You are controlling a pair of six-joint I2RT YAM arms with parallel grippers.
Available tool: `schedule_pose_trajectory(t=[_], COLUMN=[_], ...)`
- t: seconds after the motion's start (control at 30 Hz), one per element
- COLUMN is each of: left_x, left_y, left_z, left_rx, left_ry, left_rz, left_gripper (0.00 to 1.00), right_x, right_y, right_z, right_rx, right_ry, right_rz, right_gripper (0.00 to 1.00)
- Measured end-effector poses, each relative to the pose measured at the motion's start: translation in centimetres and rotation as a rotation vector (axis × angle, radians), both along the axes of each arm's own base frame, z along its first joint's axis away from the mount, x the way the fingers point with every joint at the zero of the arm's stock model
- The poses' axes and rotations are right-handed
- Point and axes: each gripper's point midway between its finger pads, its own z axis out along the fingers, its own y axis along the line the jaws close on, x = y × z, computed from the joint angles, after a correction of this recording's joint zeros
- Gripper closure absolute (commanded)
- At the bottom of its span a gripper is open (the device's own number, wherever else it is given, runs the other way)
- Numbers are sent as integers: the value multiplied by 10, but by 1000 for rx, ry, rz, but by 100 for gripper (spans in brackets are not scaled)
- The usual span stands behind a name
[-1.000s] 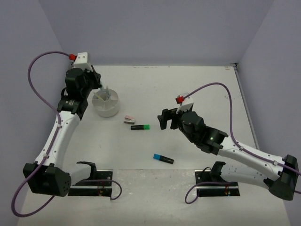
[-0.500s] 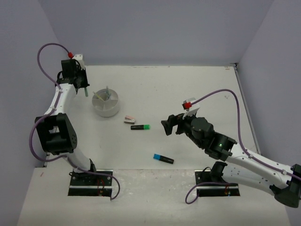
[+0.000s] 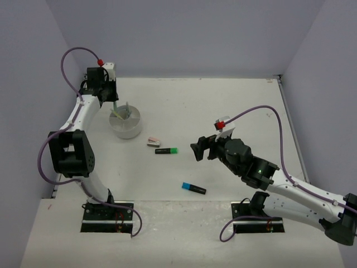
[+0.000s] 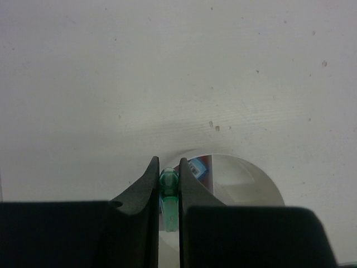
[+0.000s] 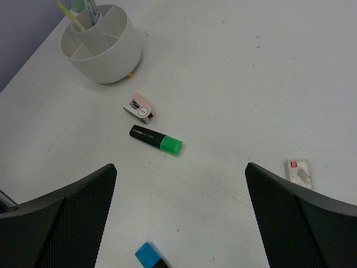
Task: Sort the stationery into containers
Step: Place the pen in the storage box.
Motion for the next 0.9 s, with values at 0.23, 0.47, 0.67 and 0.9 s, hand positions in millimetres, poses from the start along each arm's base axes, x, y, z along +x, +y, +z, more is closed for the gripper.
schedule_pose_trajectory(t=[0.23,0.47,0.67,0.9], left_x=[-1,-1,-5,-69], left_y=[2,-1,-1,22], left_z=[-22,-21,9,159], left_rx=[17,25,26,-55], left_ry=[57,55,-6,-338], left_rz=[5,-6,31,301], left_gripper=[61,41,0,0], right_x=[0,0,1,4], right_y=[0,0,5,12], right_z=[-2,-3,-14,-45], right_rx=[-3,-7,-34,-138], right_ry=[2,5,28,80], right_rz=[0,0,11,57], right_gripper=[1,1,1,1])
